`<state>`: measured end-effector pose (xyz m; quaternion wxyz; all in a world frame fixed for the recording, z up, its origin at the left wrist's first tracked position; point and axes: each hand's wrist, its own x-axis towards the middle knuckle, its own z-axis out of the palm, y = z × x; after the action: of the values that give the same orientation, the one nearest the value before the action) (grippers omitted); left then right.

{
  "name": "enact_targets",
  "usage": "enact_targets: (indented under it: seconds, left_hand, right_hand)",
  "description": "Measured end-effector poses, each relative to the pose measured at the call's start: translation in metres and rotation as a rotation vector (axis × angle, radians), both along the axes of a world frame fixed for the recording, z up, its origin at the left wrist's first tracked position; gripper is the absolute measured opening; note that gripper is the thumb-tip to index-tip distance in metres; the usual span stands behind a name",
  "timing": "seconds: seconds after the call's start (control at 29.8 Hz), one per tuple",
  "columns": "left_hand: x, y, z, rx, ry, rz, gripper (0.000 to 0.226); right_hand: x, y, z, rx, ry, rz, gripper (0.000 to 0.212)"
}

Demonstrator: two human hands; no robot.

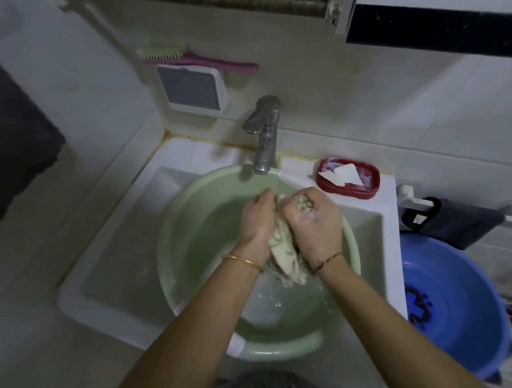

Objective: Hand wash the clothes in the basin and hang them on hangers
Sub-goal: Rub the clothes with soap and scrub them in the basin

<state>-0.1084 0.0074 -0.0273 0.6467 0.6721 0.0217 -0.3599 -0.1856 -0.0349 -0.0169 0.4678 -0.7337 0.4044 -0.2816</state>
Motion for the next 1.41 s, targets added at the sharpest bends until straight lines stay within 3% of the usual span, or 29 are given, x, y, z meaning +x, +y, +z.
enact_targets:
  seconds: [0.07, 0.13, 0.24, 0.27, 0.34, 0.44, 0.57, 0.6, 0.67, 0.74, 0.77, 0.84, 0.87, 0.94, 1.01, 1.04, 1.11, 1.14, 1.18, 1.24, 1.31, 1.38, 1.41]
  left_hand:
    - [0.002, 0.002, -0.009, -0.016, 0.053, -0.025, 0.027]
    - [-0.001, 0.004, -0.011, 0.008, 0.051, -0.198, 0.025]
    - [0.000, 0.003, -0.007, 0.107, -0.108, -0.328, 0.036]
    - [0.002, 0.002, -0.004, 0.106, -0.079, -0.315, 0.040]
    - [0.008, 0.004, 0.004, 0.045, 0.066, -0.256, 0.041]
    - [0.028, 0.010, 0.004, -0.013, 0.249, -0.195, 0.052]
    - [0.039, 0.007, 0.024, -0.138, 0.374, -0.140, 0.051]
    - [0.040, 0.004, 0.033, -0.162, 0.374, -0.145, 0.049]
    - [0.041, 0.001, 0.051, -0.240, 0.324, -0.200, 0.044]
    - [0.044, 0.007, 0.065, -0.225, 0.166, -0.287, 0.063]
    - [0.045, 0.013, 0.074, -0.136, 0.017, -0.364, 0.066]
    - [0.046, 0.025, 0.094, 0.155, -0.325, -0.591, 0.065]
    - [0.046, 0.030, 0.098, 0.348, -0.482, -0.728, 0.063]
    - [0.047, 0.045, 0.102, 0.677, -0.835, -0.894, 0.047]
    - [0.051, 0.041, 0.101, 0.697, -1.015, -0.818, 0.030]
    - [0.049, 0.038, 0.103, 0.521, -0.931, -0.732, 0.025]
    - [0.041, 0.034, 0.111, -0.047, -0.462, -0.516, 0.027]
    - [0.037, 0.031, 0.110, -0.266, -0.209, -0.418, 0.032]
    - [0.032, 0.031, 0.095, -0.381, -0.071, -0.357, 0.030]
    - [0.017, 0.034, 0.048, -0.380, 0.034, -0.374, 0.033]
    - [-0.004, 0.033, 0.011, -0.246, -0.010, -0.427, 0.058]
    - [-0.006, 0.021, -0.014, -0.160, -0.051, -0.304, 0.072]
    - [-0.007, 0.015, -0.013, -0.185, 0.008, -0.173, 0.068]
  right_hand:
    - [-0.001, 0.015, 0.002, -0.035, 0.002, 0.020, 0.018]
    - [0.005, 0.011, -0.001, -0.043, -0.024, -0.040, 0.019]
    - [0.009, -0.015, -0.017, 0.125, -0.053, -0.173, 0.016]
    - [0.008, -0.022, -0.023, 0.193, -0.029, -0.154, 0.012]
    - [0.000, -0.034, -0.032, 0.232, 0.125, 0.011, 0.017]
    - [-0.018, -0.043, -0.030, 0.093, 0.346, 0.221, 0.044]
    - [-0.032, -0.029, -0.008, 0.257, 0.125, 0.617, 0.066]
    - [-0.032, -0.023, -0.006, 0.200, 0.126, 0.699, 0.065]
    - [-0.026, -0.021, -0.005, 0.030, 0.139, 0.648, 0.059]
    - [-0.024, -0.027, 0.008, -0.079, 0.120, 0.498, 0.036]
    - [-0.025, -0.033, 0.016, -0.085, 0.097, 0.475, 0.025]
    - [-0.027, -0.045, 0.032, -0.029, 0.056, 0.455, 0.020]
    - [-0.028, -0.052, 0.040, 0.054, -0.006, 0.408, 0.019]
    - [-0.027, -0.052, 0.056, 0.368, -0.312, 0.289, 0.013]
    - [-0.021, -0.050, 0.060, 0.567, -0.522, 0.237, 0.009]
    - [-0.019, -0.048, 0.059, 0.569, -0.525, 0.253, 0.012]
    - [-0.013, -0.032, 0.061, 0.499, -0.354, 0.431, 0.024]
    - [-0.014, -0.029, 0.061, 0.492, -0.308, 0.474, 0.022]
    - [-0.014, -0.031, 0.063, 0.541, -0.322, 0.454, 0.016]
    - [-0.012, -0.037, 0.067, 0.901, -0.491, 0.361, 0.027]
    - [-0.012, -0.042, 0.065, 1.122, -0.674, 0.210, 0.035]
    - [-0.007, -0.043, 0.055, 1.028, -0.742, 0.072, 0.026]
    - [-0.009, -0.041, 0.048, 0.841, -0.669, -0.003, 0.020]
